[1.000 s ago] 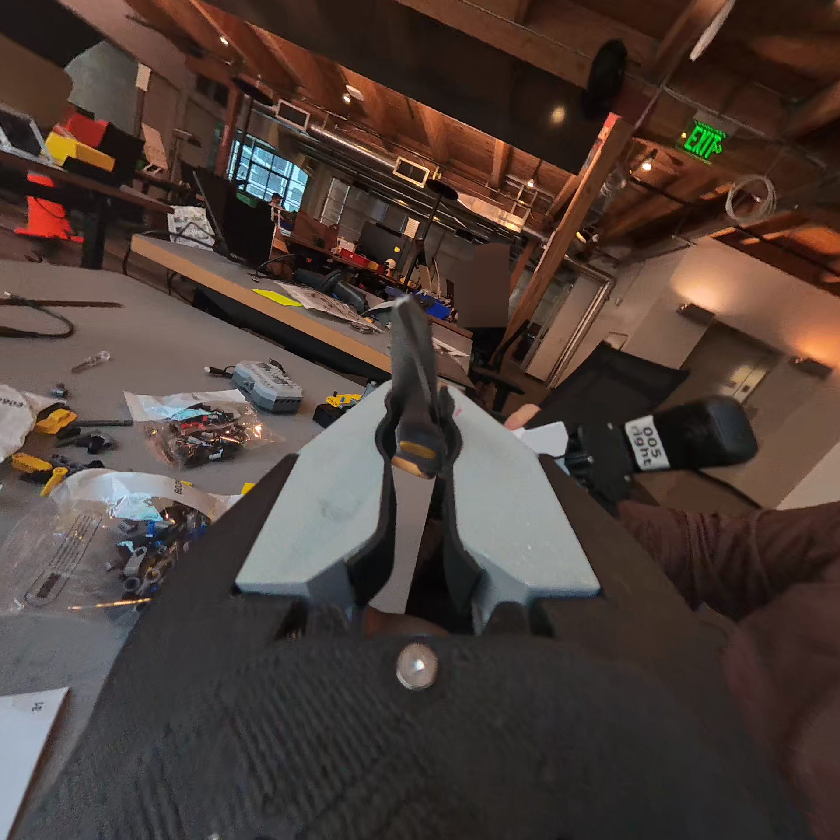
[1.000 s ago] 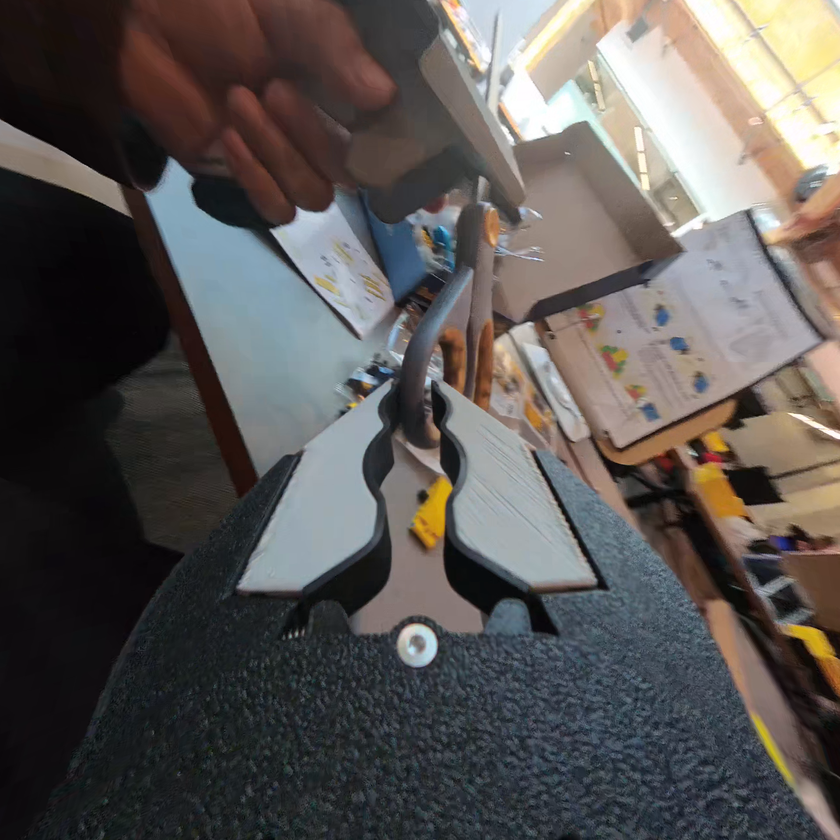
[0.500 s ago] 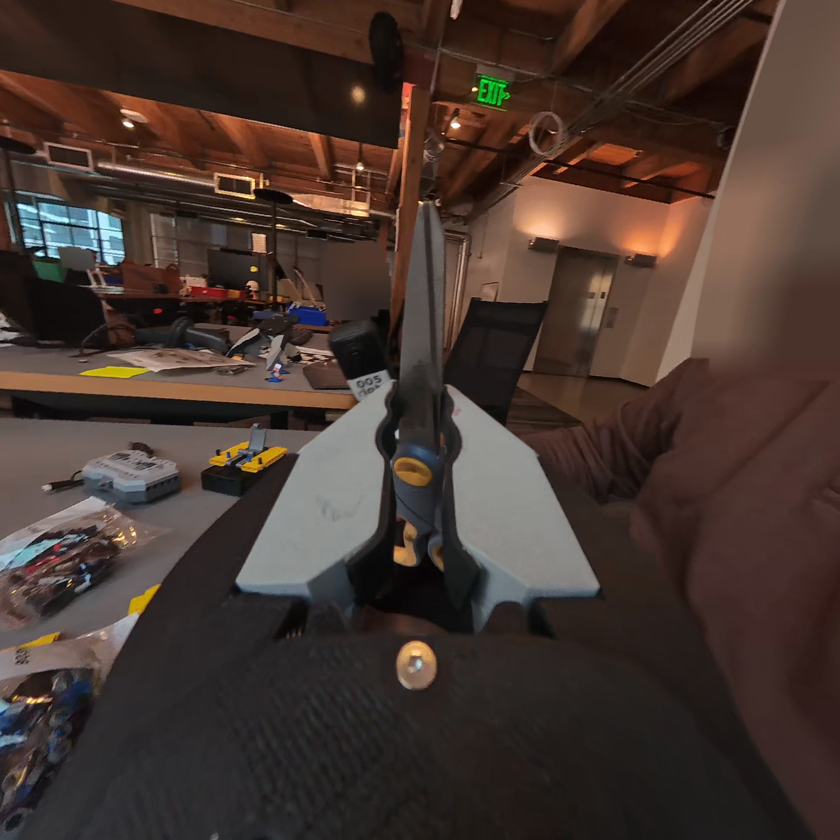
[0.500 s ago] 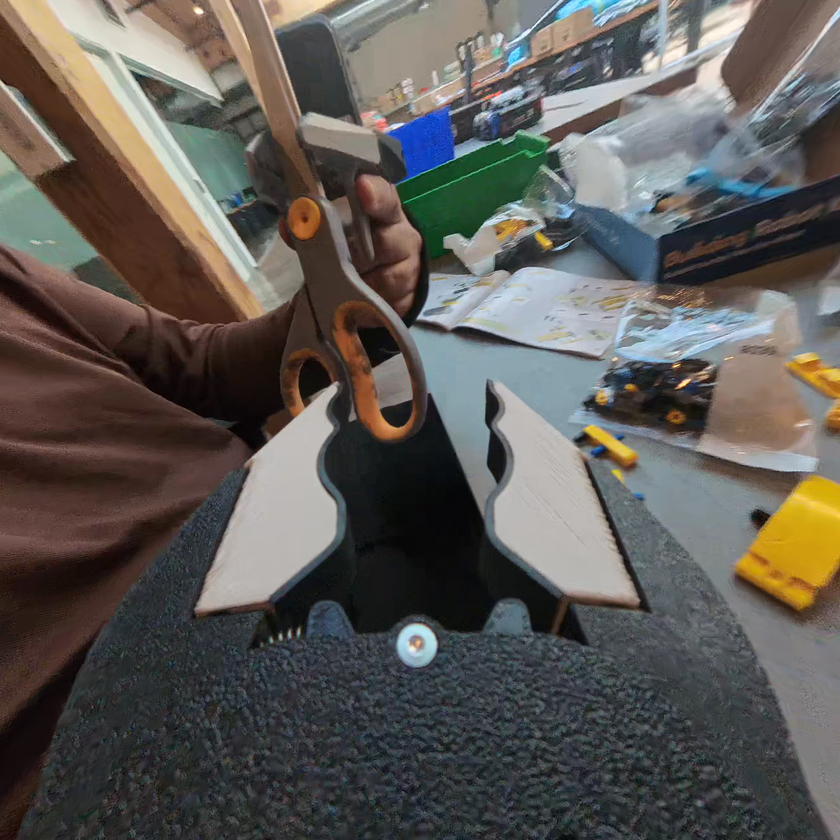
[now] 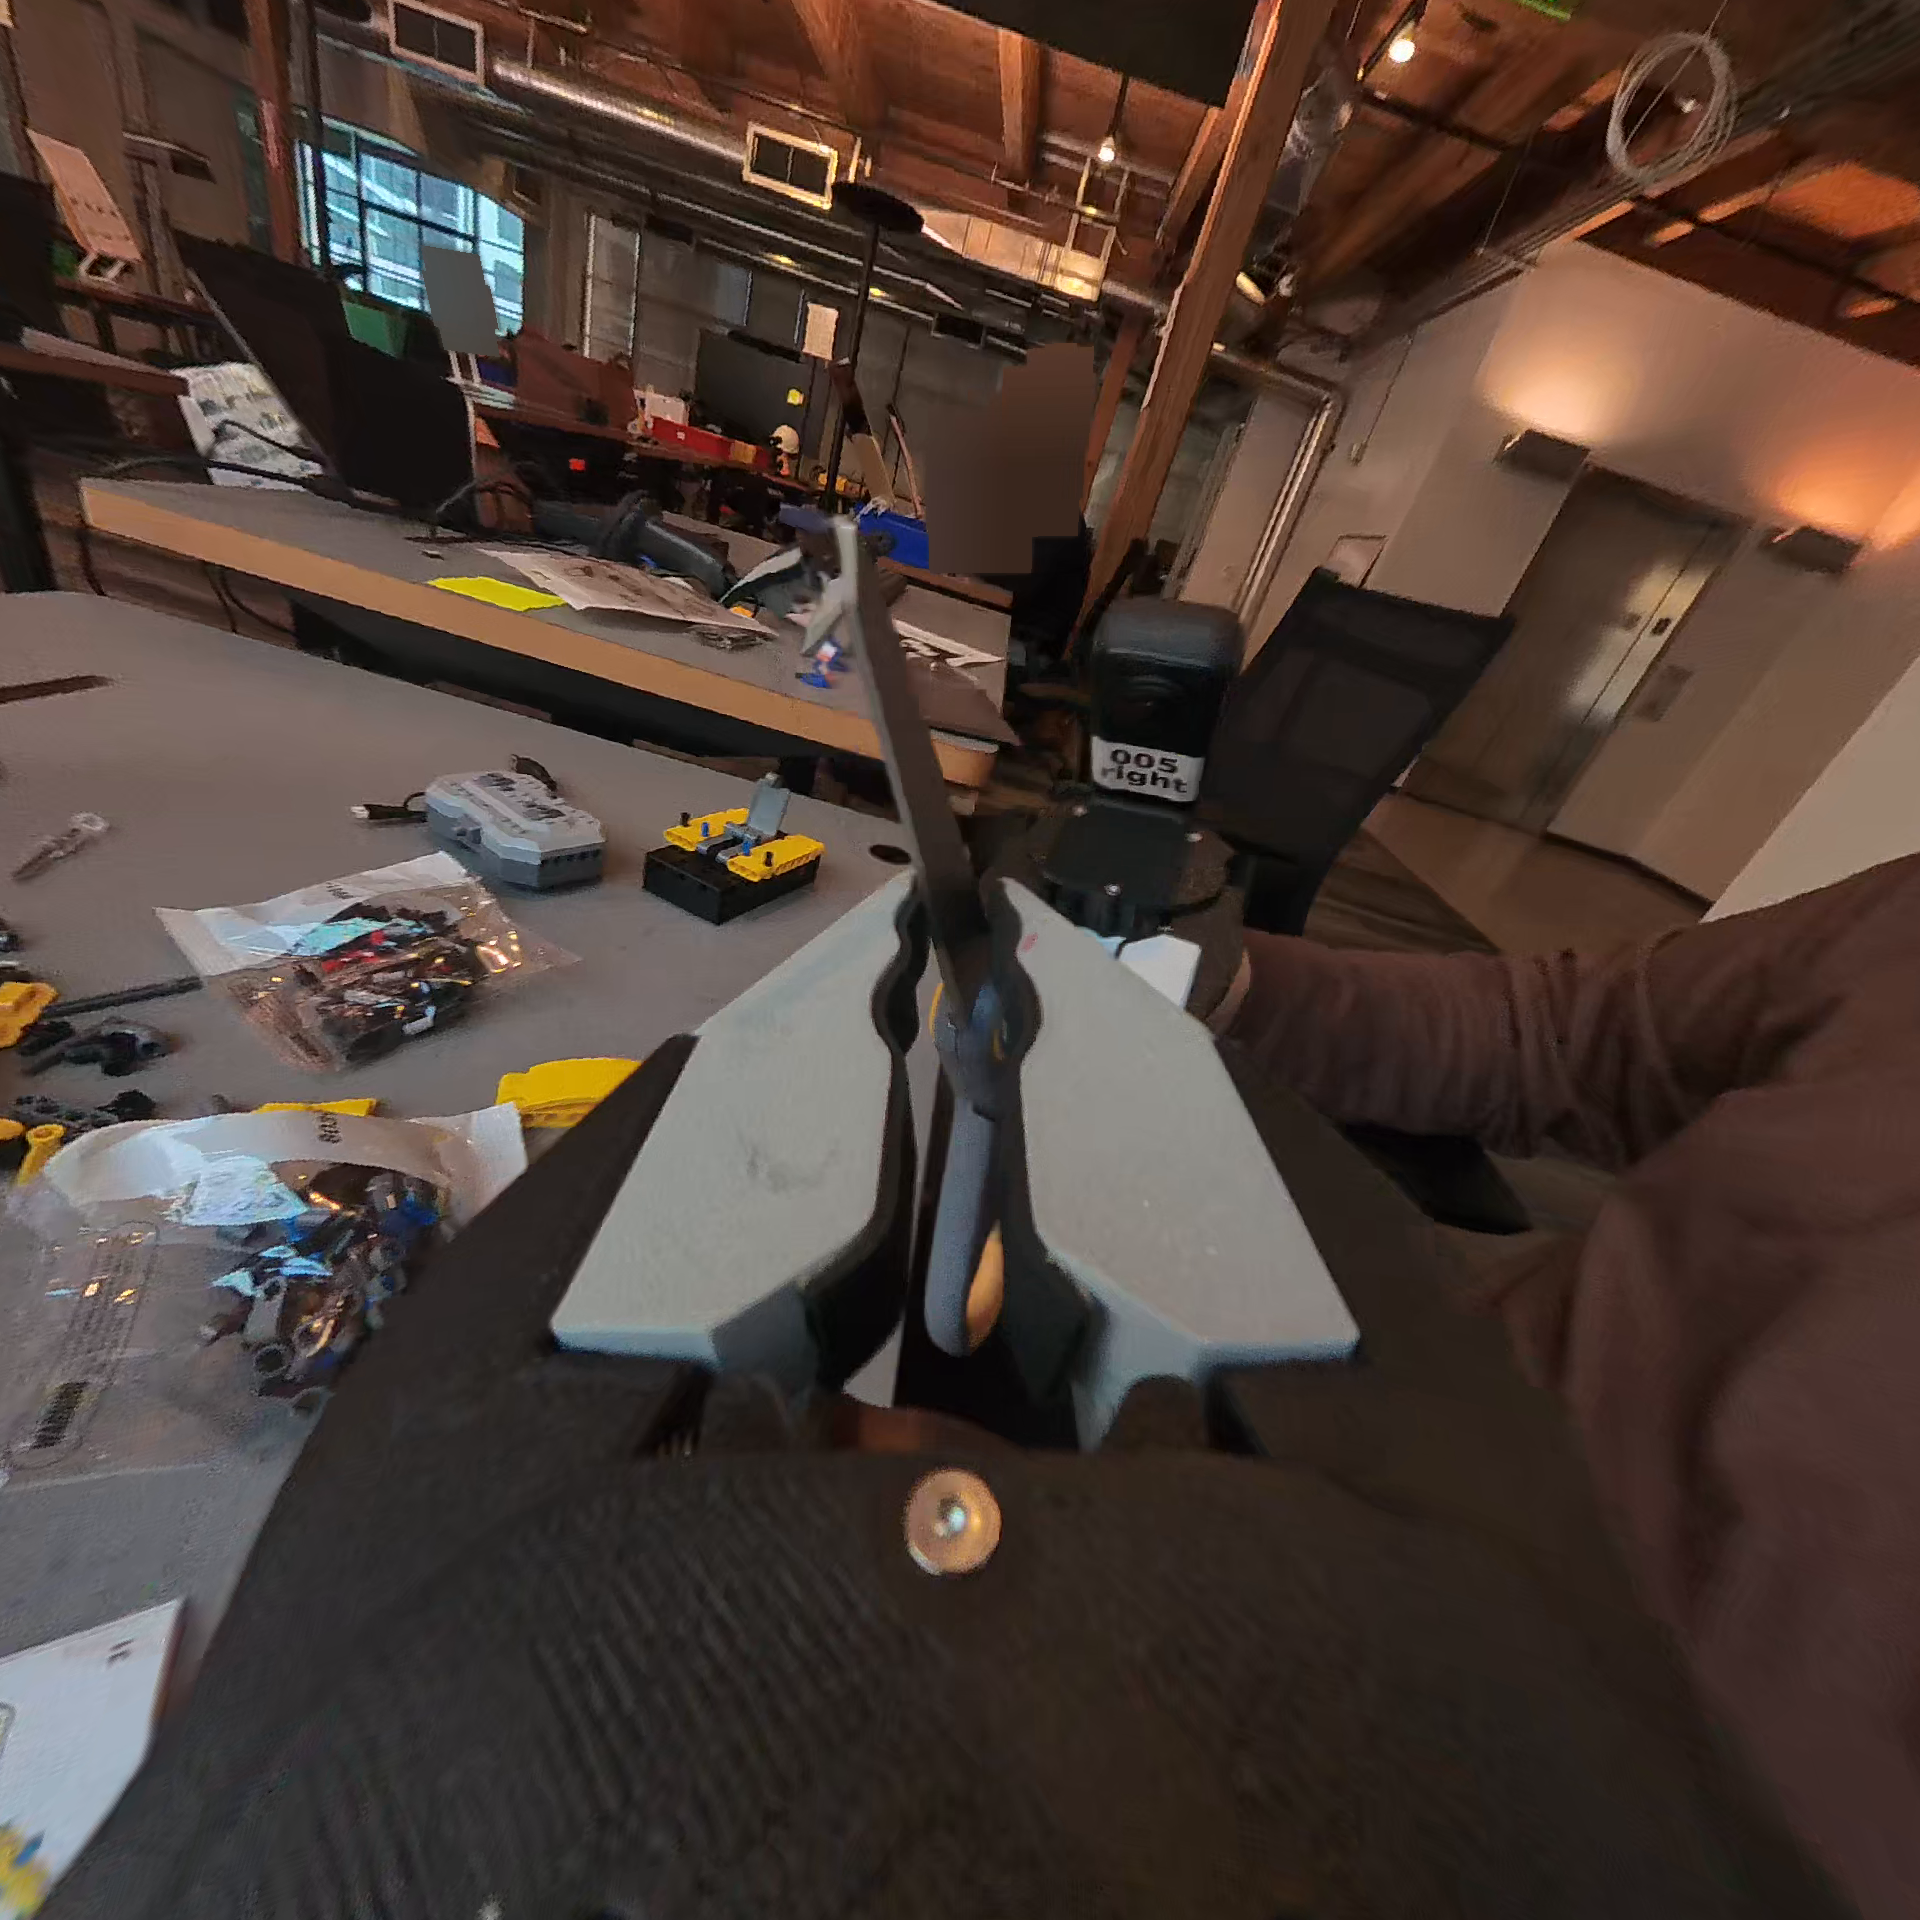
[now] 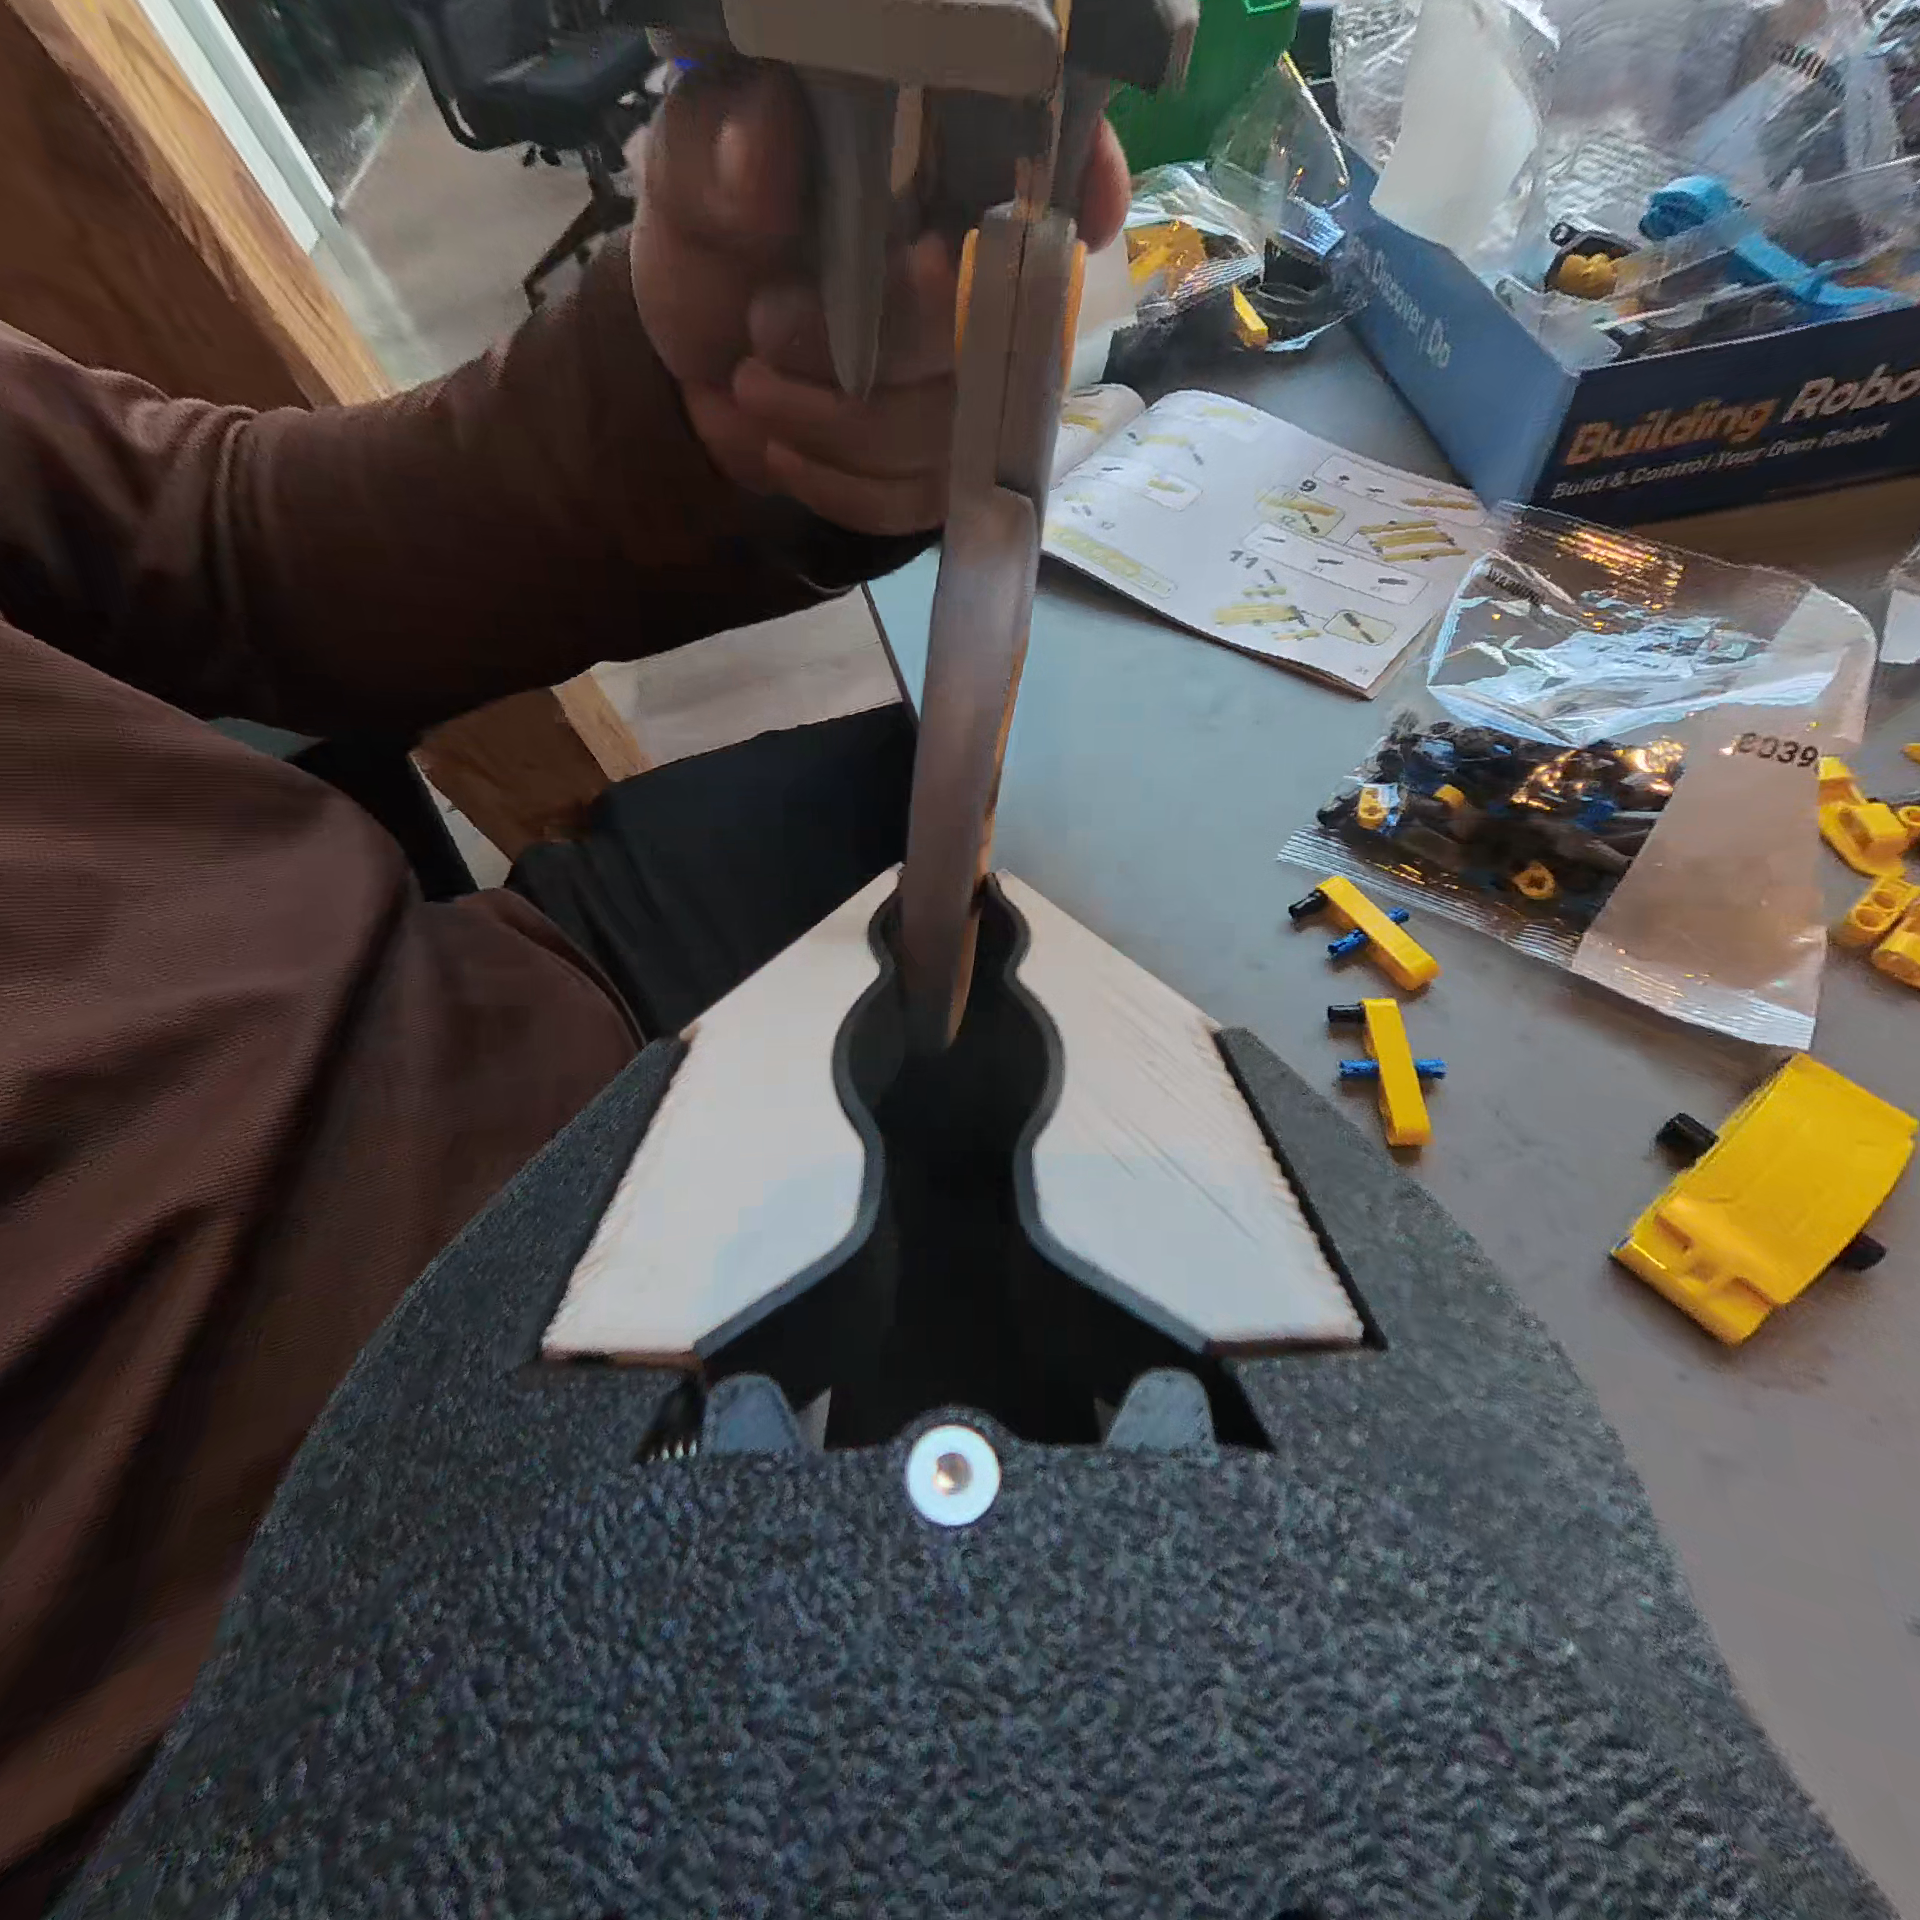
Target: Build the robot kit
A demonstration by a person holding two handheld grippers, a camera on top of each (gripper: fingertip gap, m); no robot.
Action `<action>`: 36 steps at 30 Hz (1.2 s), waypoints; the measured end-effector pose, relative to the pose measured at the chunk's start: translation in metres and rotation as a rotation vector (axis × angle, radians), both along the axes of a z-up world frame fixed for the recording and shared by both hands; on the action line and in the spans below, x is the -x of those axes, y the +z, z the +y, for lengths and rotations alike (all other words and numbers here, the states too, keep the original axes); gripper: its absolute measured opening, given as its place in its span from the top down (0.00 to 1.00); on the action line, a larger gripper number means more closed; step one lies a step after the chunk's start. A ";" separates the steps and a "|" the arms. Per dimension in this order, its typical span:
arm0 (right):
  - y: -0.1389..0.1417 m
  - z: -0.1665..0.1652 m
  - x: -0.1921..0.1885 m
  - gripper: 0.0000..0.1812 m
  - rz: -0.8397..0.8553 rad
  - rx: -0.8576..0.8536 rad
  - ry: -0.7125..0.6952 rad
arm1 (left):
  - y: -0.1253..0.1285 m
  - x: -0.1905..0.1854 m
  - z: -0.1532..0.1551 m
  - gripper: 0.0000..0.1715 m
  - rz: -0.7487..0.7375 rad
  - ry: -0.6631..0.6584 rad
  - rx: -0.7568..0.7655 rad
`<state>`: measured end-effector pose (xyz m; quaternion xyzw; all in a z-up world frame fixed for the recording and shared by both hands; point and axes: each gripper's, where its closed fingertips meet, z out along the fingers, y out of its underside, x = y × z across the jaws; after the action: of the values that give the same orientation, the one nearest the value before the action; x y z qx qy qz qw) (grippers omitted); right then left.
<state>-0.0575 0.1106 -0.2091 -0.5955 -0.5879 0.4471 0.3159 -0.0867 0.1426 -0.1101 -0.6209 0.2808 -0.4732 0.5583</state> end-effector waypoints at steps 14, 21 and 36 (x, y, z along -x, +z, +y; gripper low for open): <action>0.032 0.072 -0.021 0.81 0.024 -0.386 -0.500 | -0.005 0.034 0.048 1.00 -0.238 0.426 0.173; 0.017 0.071 0.008 0.78 -0.098 -0.588 -0.534 | -0.003 0.014 0.039 0.99 -0.330 0.398 0.232; 0.003 0.090 0.005 0.84 -0.254 -0.948 -0.575 | -0.006 -0.007 0.031 0.97 -0.449 0.326 0.364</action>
<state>-0.0628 0.2010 -0.2058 -0.5738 -0.5719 -0.0446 0.5845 -0.0799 0.1732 -0.1164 -0.6274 -0.0416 -0.5450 0.5547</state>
